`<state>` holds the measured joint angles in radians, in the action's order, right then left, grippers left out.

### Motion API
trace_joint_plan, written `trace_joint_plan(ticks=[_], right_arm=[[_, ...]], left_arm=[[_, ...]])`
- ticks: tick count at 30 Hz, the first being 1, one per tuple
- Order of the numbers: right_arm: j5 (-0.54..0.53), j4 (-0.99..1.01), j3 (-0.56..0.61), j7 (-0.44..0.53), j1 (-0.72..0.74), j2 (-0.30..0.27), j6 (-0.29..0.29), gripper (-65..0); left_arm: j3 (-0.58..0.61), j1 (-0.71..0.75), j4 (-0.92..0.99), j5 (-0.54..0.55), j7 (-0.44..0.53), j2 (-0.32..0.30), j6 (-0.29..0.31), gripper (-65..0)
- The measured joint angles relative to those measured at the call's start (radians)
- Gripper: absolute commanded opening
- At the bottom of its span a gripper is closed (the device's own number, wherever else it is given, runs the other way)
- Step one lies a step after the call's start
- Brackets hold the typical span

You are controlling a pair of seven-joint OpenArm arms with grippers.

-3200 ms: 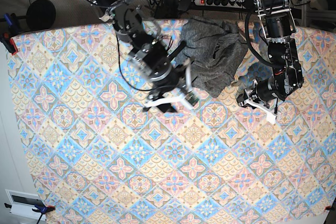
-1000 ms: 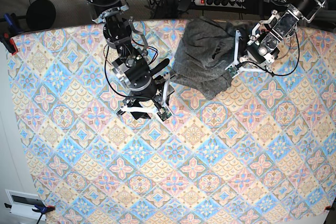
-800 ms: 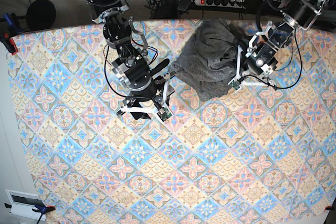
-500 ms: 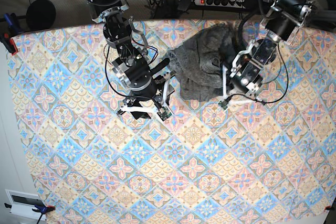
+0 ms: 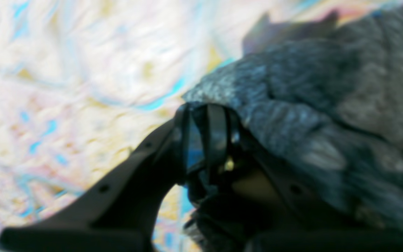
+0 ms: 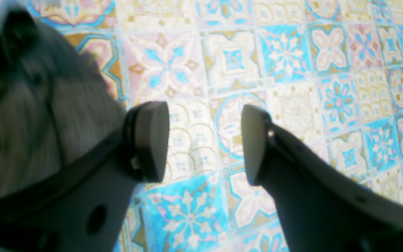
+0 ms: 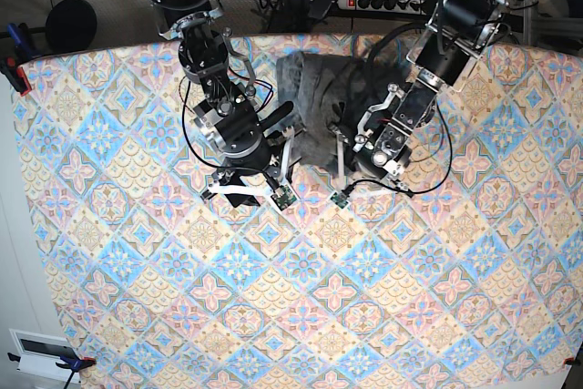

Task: Layout the t-shirt on the table in an organized manner, then fold the t-shirt properly
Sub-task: 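Grasp the shirt side with the left gripper and fold it toward the right gripper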

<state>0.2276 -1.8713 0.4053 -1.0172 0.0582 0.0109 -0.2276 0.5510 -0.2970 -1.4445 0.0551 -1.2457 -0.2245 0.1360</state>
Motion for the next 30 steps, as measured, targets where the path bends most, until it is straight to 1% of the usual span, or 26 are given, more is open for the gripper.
trace_joint_plan(ticks=[2,8,12,16,20,22,25,26,28,30], right_arm=[[0.000,0.000,0.000,0.001,0.000,0.000,0.000,-33.7],[0.000,0.001,0.000,0.000,0.000,0.000,0.000,-33.7],[0.000,0.000,-0.001,0.000,0.000,0.000,0.000,-33.7],[0.000,0.000,-0.001,0.001,0.003,0.000,0.000,-33.7],[0.000,-0.001,-0.001,0.001,0.002,0.000,-0.001,-33.7],[0.000,-0.002,-0.001,0.002,0.003,0.000,0.000,-33.7],[0.000,-0.002,-0.002,0.001,0.002,0.000,0.002,-33.7],[0.000,-0.002,-0.002,0.001,0.002,0.000,0.003,-33.7],[0.000,-0.026,-0.002,-0.003,-0.001,0.000,0.003,-33.7],[0.001,-0.069,-0.002,0.003,-0.011,0.001,0.003,-33.7]], left_arm=[[0.000,-0.011,-0.006,0.025,-0.005,-0.006,0.008,-56.0],[-0.002,0.011,-0.137,0.020,-0.015,-0.057,0.006,-55.9],[-0.003,0.048,-0.227,0.021,-0.021,-0.066,0.010,-55.9],[-0.105,0.081,-0.311,0.027,-0.060,-0.058,0.010,-55.9],[-0.193,0.100,-0.415,0.019,-0.062,-0.059,0.010,-56.0],[-0.214,0.116,-0.470,0.021,-0.076,-0.061,0.011,-56.0],[-0.234,0.136,-0.549,0.023,-0.136,-0.061,0.014,-56.0],[-0.238,0.142,-0.565,0.029,-0.139,-0.061,0.014,-56.0],[-0.239,0.153,-0.576,0.064,-0.150,-0.061,0.014,-56.0],[-0.239,0.174,-0.573,0.128,-0.163,-0.061,0.014,-56.0]])
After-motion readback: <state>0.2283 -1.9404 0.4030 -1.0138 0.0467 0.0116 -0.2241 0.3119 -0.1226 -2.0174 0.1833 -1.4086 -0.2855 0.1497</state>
